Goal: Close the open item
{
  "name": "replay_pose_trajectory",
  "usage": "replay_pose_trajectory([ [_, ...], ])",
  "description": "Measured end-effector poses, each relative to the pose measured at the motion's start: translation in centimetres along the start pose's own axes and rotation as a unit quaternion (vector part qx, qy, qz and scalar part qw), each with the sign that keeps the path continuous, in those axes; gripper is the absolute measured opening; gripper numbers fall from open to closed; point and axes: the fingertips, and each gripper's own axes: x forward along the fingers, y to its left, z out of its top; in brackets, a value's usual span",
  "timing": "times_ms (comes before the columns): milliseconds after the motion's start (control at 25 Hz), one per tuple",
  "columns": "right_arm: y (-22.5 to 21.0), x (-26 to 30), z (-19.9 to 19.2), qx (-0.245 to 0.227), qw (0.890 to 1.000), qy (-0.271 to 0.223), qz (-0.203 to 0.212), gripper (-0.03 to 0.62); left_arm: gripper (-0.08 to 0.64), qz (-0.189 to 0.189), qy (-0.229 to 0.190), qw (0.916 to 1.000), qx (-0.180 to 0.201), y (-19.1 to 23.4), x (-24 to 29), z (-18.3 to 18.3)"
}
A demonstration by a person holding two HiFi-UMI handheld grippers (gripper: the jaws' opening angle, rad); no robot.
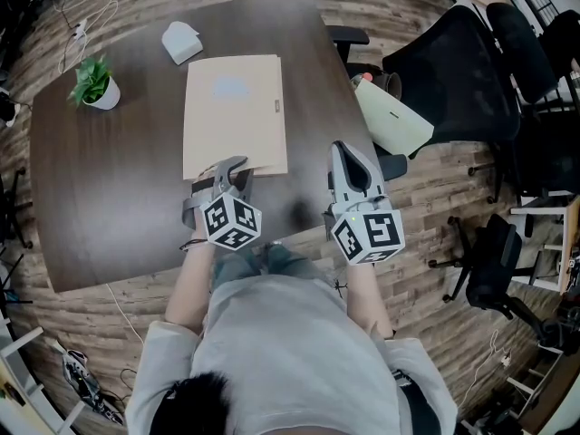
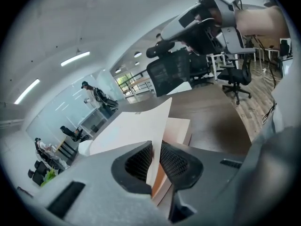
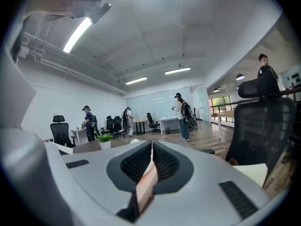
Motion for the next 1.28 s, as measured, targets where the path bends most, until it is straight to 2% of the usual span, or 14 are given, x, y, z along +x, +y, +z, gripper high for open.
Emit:
replay_pose_trajectory([
  [200,-0.1,0.0,0.0,0.000,1.000,-0.001,0.001,0.014,0.041,-0.038,0.044,0.9982,0.014,-0.6,1.2,-0.1],
  [280,-0.2,0.0,0.1,0.000,1.000,-0.002,0.001,0.014,0.041,-0.056,0.062,0.9959,0.033,-0.8,1.5,-0.1],
  [440,-0.6,-0.3,0.1,0.004,1.000,-0.004,0.000,0.014,0.041,-0.101,0.097,0.9863,0.087,-1.6,1.7,-0.4],
  [600,-0.8,-0.4,0.3,0.005,1.000,-0.006,0.004,0.014,0.041,-0.128,0.128,0.9746,0.132,-2.1,2.1,-0.8],
  [720,-1.0,-0.3,0.4,0.006,1.000,-0.008,0.008,0.014,0.042,-0.151,0.144,0.9670,0.146,-2.4,2.4,-1.0],
  [840,-1.2,-0.3,0.5,0.007,1.000,-0.011,0.013,0.014,0.055,-0.169,0.153,0.9636,0.140,-2.3,2.6,-1.0],
  [960,-1.2,-0.3,0.7,0.007,1.000,-0.013,0.021,0.014,0.079,-0.180,0.138,0.9661,0.124,-2.3,2.5,-0.9],
  [1080,-1.2,-0.4,0.9,0.005,0.999,-0.015,0.029,0.014,0.110,-0.205,0.108,0.9702,0.070,-2.5,2.2,-0.8],
  [1200,-1.2,-0.5,1.1,0.003,0.999,-0.016,0.037,0.014,0.139,-0.230,0.088,0.9691,0.006,-2.7,1.9,-0.8],
  [1280,-1.2,-0.6,1.2,0.003,0.999,-0.017,0.042,0.014,0.143,-0.232,0.078,0.9694,-0.026,-2.7,1.9,-0.8],
])
